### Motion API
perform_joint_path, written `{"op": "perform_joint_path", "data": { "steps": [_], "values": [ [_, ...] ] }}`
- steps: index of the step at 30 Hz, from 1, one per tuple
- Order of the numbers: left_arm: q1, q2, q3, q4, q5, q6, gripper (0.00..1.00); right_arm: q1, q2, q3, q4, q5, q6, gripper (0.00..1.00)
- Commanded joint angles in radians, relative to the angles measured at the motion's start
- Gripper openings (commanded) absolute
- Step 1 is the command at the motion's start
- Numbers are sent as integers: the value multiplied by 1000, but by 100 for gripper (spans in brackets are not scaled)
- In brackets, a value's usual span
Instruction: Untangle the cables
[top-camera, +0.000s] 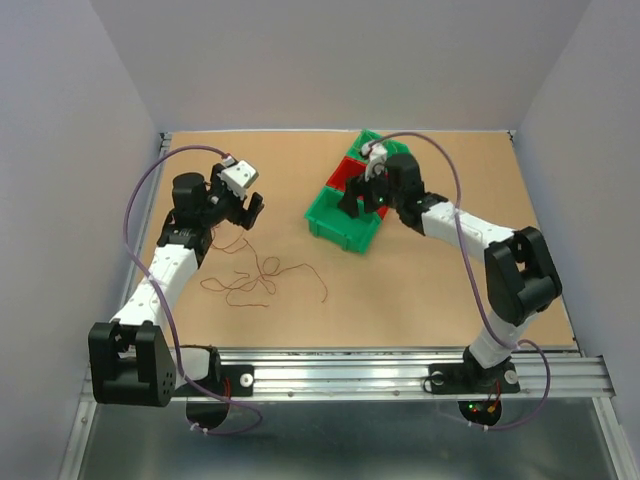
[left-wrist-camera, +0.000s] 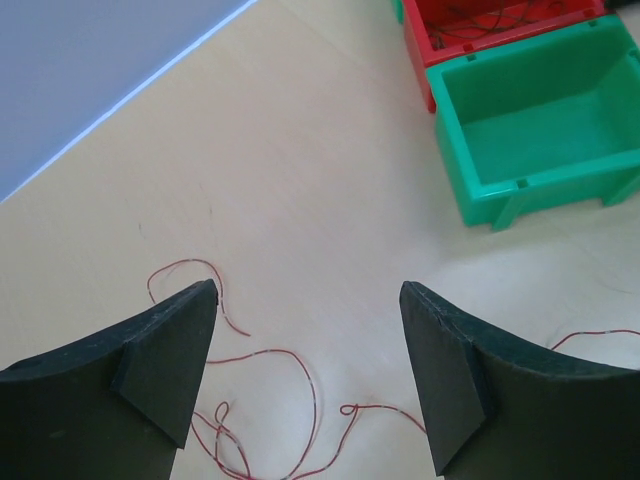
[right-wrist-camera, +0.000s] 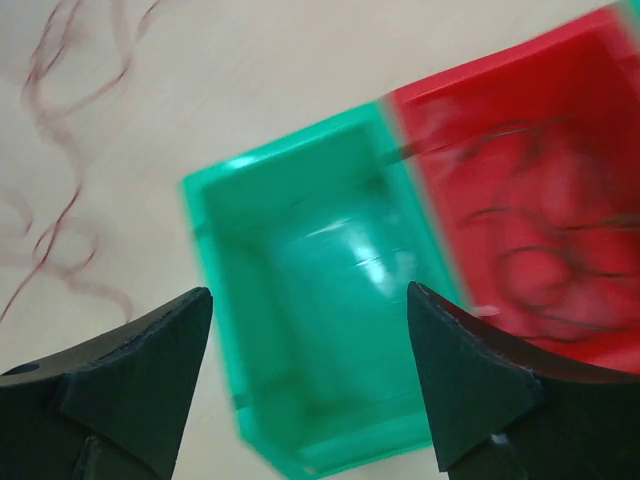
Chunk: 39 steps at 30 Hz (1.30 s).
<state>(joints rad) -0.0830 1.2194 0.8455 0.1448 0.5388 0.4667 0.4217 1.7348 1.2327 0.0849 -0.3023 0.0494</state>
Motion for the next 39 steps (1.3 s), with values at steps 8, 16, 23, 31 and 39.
{"op": "perform_joint_path", "data": {
  "steps": [8,16,23,31,39],
  "values": [
    [42,-94,-68,99,-51,-37,88,359,-57,-220,150,-234,-276,87],
    [45,-32,-42,70,-42,-33,88,417,58,-127,90,-121,-312,83],
    [45,-32,-46,76,-39,-23,88,420,92,-104,72,124,-278,54],
    [45,-29,-43,75,-34,-23,87,399,45,-121,81,273,-269,48],
    [45,-27,-42,67,-34,-11,87,396,-84,-165,88,167,-286,84]
  ]
}}
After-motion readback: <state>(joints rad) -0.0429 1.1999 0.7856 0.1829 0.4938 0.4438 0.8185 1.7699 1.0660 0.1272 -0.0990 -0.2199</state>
